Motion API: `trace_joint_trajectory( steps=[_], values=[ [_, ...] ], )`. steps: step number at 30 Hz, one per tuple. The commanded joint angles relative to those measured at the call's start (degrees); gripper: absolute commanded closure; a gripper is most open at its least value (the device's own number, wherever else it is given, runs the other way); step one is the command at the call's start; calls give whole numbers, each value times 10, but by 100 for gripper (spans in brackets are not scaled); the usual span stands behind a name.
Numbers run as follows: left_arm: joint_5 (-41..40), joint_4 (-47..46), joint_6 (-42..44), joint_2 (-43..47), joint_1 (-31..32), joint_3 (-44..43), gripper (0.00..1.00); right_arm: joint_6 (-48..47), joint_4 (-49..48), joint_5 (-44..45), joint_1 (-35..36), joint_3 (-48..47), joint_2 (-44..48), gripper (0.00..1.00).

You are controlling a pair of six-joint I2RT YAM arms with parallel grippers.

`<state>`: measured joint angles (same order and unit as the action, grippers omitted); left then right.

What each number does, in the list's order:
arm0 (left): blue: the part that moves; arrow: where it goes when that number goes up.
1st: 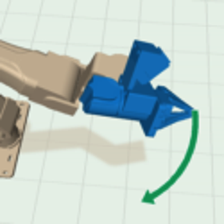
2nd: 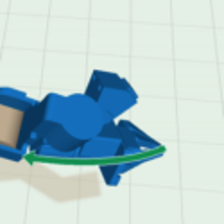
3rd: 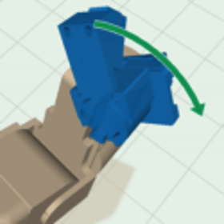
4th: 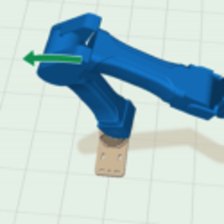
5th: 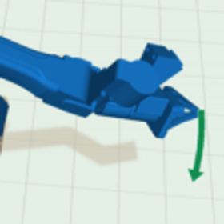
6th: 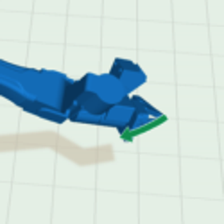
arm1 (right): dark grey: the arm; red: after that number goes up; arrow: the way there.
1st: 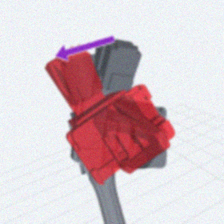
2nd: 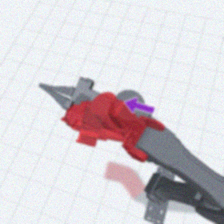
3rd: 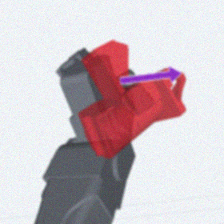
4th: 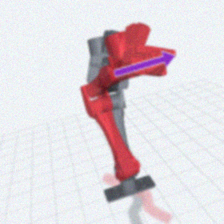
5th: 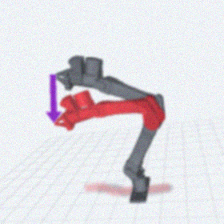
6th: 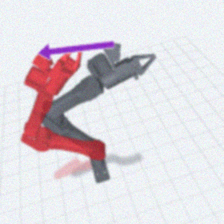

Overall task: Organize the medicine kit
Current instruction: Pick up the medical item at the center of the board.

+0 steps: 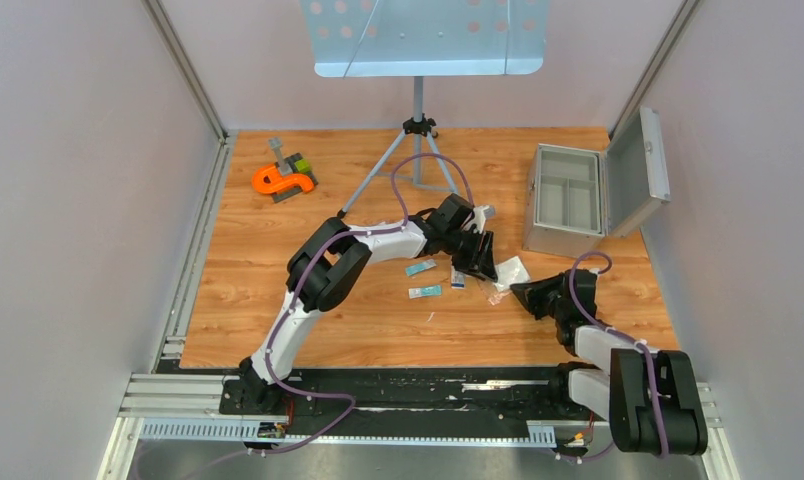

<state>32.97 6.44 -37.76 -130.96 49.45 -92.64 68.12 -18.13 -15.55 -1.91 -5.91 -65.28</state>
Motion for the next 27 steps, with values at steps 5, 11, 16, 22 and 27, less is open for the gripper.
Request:
trace_joint_trajectory(
  steps=[5,11,16,22,27],
  values=[
    [-5,46,24,33,6,1,48,-21,131,39,2,-27,116,100],
    [-37,104,63,125,6,17,45,-48,325,64,1,-78,291,100],
    [-69,133,77,192,5,49,44,-70,439,102,1,-154,395,100],
    [-95,156,76,250,2,73,44,-104,468,177,2,-267,380,100],
    [-115,172,81,280,-5,85,44,-136,420,236,1,-339,297,100]
  ],
)
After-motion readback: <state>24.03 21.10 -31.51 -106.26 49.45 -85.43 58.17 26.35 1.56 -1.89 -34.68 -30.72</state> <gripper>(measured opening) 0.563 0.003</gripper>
